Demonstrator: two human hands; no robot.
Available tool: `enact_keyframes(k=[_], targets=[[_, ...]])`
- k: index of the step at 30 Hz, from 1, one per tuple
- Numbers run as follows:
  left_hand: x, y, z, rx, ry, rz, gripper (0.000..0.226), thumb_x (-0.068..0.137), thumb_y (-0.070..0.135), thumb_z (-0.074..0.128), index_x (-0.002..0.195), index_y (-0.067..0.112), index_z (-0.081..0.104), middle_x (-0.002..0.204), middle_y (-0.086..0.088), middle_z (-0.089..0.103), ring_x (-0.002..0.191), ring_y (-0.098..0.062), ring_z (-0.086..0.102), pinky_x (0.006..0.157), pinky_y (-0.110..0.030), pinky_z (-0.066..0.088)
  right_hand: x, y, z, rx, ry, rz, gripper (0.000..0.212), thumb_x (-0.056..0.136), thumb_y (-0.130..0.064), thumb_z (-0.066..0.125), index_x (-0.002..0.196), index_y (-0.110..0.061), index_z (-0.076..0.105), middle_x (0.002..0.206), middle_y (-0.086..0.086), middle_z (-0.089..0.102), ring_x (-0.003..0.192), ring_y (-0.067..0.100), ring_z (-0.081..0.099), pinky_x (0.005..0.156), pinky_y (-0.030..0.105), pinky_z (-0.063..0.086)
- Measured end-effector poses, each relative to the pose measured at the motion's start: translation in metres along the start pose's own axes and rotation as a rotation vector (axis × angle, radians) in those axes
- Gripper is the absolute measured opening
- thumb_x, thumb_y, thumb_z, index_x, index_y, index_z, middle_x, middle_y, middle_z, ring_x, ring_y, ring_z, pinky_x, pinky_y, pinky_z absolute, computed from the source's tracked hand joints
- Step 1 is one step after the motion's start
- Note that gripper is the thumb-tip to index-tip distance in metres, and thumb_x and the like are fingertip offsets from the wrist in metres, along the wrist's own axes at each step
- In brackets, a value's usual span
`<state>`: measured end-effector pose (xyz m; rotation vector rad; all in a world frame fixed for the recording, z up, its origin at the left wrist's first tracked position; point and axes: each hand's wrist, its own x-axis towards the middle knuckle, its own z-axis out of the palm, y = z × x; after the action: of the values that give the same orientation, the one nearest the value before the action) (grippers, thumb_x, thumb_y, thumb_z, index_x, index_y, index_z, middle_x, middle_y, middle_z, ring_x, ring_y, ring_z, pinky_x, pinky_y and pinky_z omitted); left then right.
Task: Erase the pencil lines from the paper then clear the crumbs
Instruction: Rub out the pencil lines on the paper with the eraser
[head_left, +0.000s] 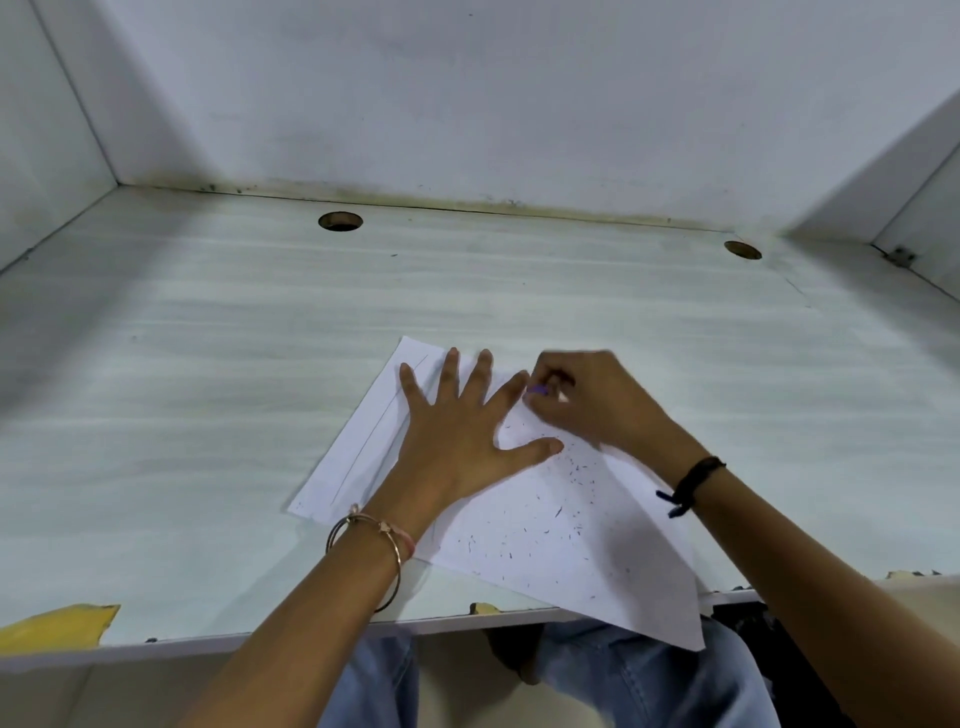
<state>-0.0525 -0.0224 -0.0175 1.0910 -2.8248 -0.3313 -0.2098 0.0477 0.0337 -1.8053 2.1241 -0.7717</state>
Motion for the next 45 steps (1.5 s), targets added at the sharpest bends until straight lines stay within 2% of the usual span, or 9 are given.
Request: enact_keyframes(k=[6,11,15,21,29,34,37,40,45], targets=[[-0.001,0.001,-0.003,0.009,-0.015,0.003,0.092,0.078,0.089,0.018,0.154,0.041,-0.002,0.163,0.004,-0.015,0.148,-0.026,-0.021,0.108,-0.069,-0.015,0.015,0.022,-0.013,-0.111,0.109,0.160,0.006,0.082,-0.019,0.065,0.080,-0.014,0.063,0.077,0.000,0.065,0.064,0.013,0.052,0.061,0.028,0.042],[0.001,-0.002,-0.002,-0.010,-0.006,0.008,0.085,0.084,0.082,0.019,0.155,0.039,0.000,0.164,0.004,-0.013,0.149,-0.025,-0.019,0.109,-0.068,-0.016,-0.007,0.009,0.005,-0.041,0.067,0.017,0.006,0.085,-0.018,0.063,0.080,-0.018,0.060,0.071,-0.008,0.060,0.059,0.001,0.050,0.056,0.013,0.036],[0.000,-0.004,-0.003,-0.004,0.005,0.023,0.067,0.097,0.066,0.017,0.156,0.037,0.004,0.164,0.005,-0.009,0.150,-0.025,-0.015,0.110,-0.068,-0.013,-0.002,0.035,-0.011,-0.321,0.287,0.155,0.008,0.089,-0.019,0.058,0.086,-0.013,0.055,0.082,0.004,0.060,0.073,0.022,0.054,0.059,0.028,0.033],[0.002,-0.004,-0.006,-0.089,0.037,0.006,0.048,0.106,0.039,0.016,0.154,0.041,0.014,0.164,0.008,0.000,0.151,-0.021,-0.008,0.112,-0.064,-0.009,-0.026,-0.004,0.006,-0.021,0.220,-0.101,0.003,0.091,-0.019,0.060,0.089,-0.017,0.060,0.081,-0.006,0.060,0.071,0.008,0.054,0.061,0.015,0.041],[-0.015,-0.016,-0.023,-0.473,0.088,0.017,0.039,0.106,0.020,0.033,0.143,0.024,0.047,0.159,0.006,0.029,0.148,-0.006,0.016,0.118,-0.042,-0.009,-0.019,0.008,0.019,0.359,0.172,0.140,0.003,0.091,-0.019,0.062,0.092,-0.018,0.065,0.088,-0.002,0.069,0.072,0.003,0.057,0.067,0.005,0.042],[-0.056,-0.035,-0.027,-0.383,0.027,0.035,0.045,0.102,0.038,0.044,0.146,0.029,0.042,0.161,0.010,0.021,0.148,-0.001,0.009,0.119,-0.037,-0.012,-0.014,0.007,0.018,0.315,0.165,0.149,0.004,0.091,-0.017,0.062,0.093,-0.015,0.065,0.093,0.001,0.069,0.073,0.004,0.058,0.067,0.004,0.042],[-0.077,-0.038,-0.032,-0.284,-0.114,0.037,0.073,0.092,0.065,0.041,0.154,0.033,0.020,0.162,0.016,0.001,0.147,0.004,-0.006,0.118,-0.039,-0.018,-0.012,-0.007,0.013,0.390,0.173,0.197,0.004,0.090,-0.016,0.064,0.094,-0.014,0.065,0.089,0.006,0.069,0.066,0.008,0.060,0.064,0.014,0.047],[-0.085,-0.034,-0.032,-0.127,-0.195,0.030,0.100,0.076,0.086,0.033,0.155,0.036,-0.002,0.160,0.017,-0.017,0.143,0.005,-0.021,0.115,-0.051,-0.022,-0.029,-0.037,0.017,0.494,0.021,0.138,0.008,0.086,-0.013,0.067,0.094,-0.012,0.065,0.090,0.008,0.072,0.065,0.016,0.064,0.065,0.024,0.053],[-0.080,-0.030,-0.022,-0.040,-0.157,0.031,0.107,0.071,0.092,0.023,0.154,0.034,-0.014,0.160,0.009,-0.025,0.143,-0.002,-0.028,0.112,-0.059,-0.021,-0.053,-0.057,0.030,0.282,-0.162,0.000,0.003,0.083,-0.019,0.071,0.084,-0.020,0.068,0.078,0.000,0.069,0.070,0.017,0.062,0.067,0.024,0.050]])
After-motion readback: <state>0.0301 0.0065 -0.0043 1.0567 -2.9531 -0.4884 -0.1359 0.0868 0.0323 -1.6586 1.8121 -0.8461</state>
